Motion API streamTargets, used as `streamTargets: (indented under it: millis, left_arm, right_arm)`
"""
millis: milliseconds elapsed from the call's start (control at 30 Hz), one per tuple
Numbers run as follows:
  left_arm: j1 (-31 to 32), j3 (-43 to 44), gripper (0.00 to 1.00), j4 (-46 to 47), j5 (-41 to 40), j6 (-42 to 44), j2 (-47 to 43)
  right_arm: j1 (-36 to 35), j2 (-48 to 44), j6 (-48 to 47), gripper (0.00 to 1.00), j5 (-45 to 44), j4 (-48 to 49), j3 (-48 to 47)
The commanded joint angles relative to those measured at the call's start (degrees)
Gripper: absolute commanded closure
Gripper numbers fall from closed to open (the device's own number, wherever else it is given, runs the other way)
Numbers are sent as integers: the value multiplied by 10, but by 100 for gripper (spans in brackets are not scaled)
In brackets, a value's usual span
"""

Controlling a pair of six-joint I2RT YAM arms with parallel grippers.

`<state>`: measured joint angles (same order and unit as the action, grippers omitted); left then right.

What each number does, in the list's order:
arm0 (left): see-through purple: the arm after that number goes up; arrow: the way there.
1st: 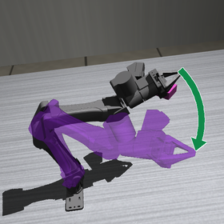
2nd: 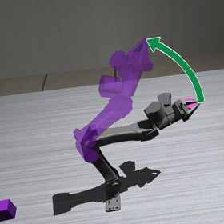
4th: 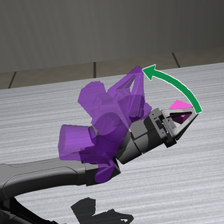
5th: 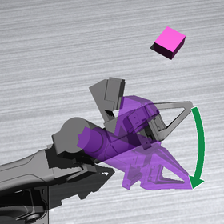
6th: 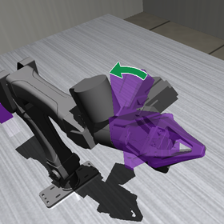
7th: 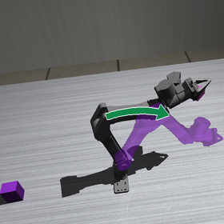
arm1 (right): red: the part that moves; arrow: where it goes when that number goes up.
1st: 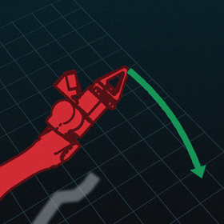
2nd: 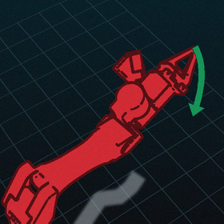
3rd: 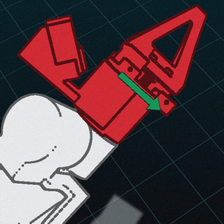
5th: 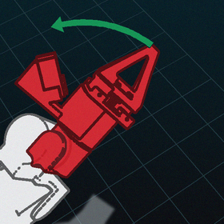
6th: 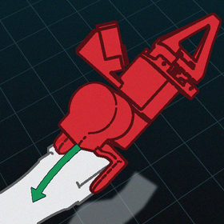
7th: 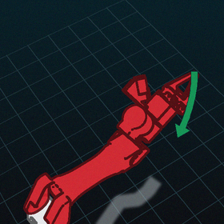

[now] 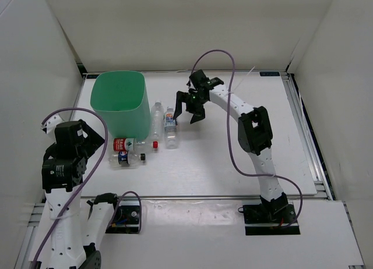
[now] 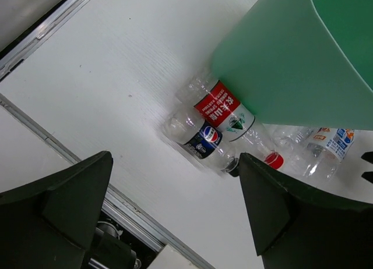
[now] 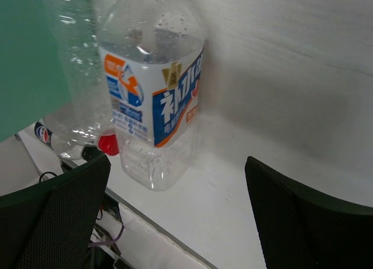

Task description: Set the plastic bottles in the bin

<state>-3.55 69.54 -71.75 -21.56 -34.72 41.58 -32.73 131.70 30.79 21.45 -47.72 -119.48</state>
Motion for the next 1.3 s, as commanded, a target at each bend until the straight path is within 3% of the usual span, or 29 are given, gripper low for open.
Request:
streamTargets:
  millis: [0, 467, 800, 833, 933, 967, 1000, 1100, 1267]
  left_arm:
    - [3, -12, 0, 19, 0, 16, 5]
    - [3, -71, 0, 19, -15, 16, 10]
    - [3, -50, 0, -1, -15, 22, 10]
    - [3, -45, 0, -7, -15, 27, 10]
    - [3, -39, 0, -12, -20, 33, 5]
    - [3, -34, 0, -12, -25, 33, 5]
    - [3, -34, 0, -12, -30, 33, 5]
    - [3, -22, 0, -12, -36, 33, 5]
    - [3, -27, 0, 7, -41, 33, -12]
  right_arm:
    - [-3, 14, -13, 0, 40, 18, -23]
    - [-8, 86, -1, 0, 137, 73, -46]
    - [-24, 134, 21, 0, 170, 106, -57]
    - [-24, 134, 26, 2, 170, 106, -57]
    - [-24, 140, 26, 24, 170, 106, -46]
    - [-24, 133, 26, 37, 164, 112, -38]
    - [-24, 127, 26, 42, 164, 112, -14]
    - [-19, 89, 20, 53, 147, 112, 29]
    - [-8, -24, 8, 58, 117, 96, 83]
